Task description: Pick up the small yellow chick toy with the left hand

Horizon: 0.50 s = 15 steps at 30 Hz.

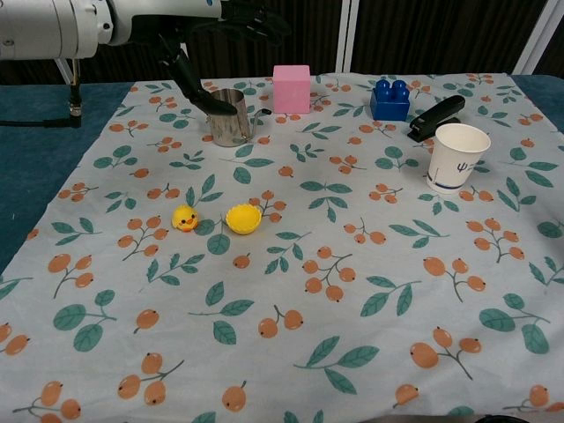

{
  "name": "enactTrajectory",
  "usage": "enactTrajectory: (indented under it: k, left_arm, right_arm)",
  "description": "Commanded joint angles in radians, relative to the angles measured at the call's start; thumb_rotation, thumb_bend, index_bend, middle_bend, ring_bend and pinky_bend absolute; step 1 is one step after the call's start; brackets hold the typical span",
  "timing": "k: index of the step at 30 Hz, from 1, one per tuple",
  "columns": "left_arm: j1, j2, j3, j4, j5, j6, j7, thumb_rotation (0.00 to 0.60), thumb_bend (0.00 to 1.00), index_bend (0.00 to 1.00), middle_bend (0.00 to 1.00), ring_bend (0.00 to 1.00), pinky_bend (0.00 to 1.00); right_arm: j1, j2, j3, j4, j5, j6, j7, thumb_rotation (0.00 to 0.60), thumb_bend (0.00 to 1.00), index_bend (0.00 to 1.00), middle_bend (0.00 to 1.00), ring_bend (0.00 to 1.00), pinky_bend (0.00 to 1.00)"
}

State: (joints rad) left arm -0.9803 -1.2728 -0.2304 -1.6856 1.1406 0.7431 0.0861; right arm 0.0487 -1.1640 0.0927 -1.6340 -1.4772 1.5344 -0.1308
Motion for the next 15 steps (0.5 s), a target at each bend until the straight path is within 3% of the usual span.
enactTrajectory:
  k: [1, 15]
  left_arm:
    - [0.001, 0.001, 0.001, 0.000, 0.004, 0.003, -0.004, 0.600, 0.26, 0.00, 0.05, 0.00, 0.00]
    - [0.015, 0.035, 0.018, -0.016, -0.008, 0.010, 0.003, 0.600, 0.26, 0.00, 0.05, 0.00, 0.00]
  right_arm:
    - [0.000, 0.000, 0.000, 0.000, 0.001, -0.001, 0.000, 0.600, 0.13, 0.06, 0.06, 0.09, 0.16]
    - [0.001, 0.001, 0.001, -0.002, 0.006, -0.005, -0.002, 0.600, 0.13, 0.06, 0.06, 0.09, 0.16]
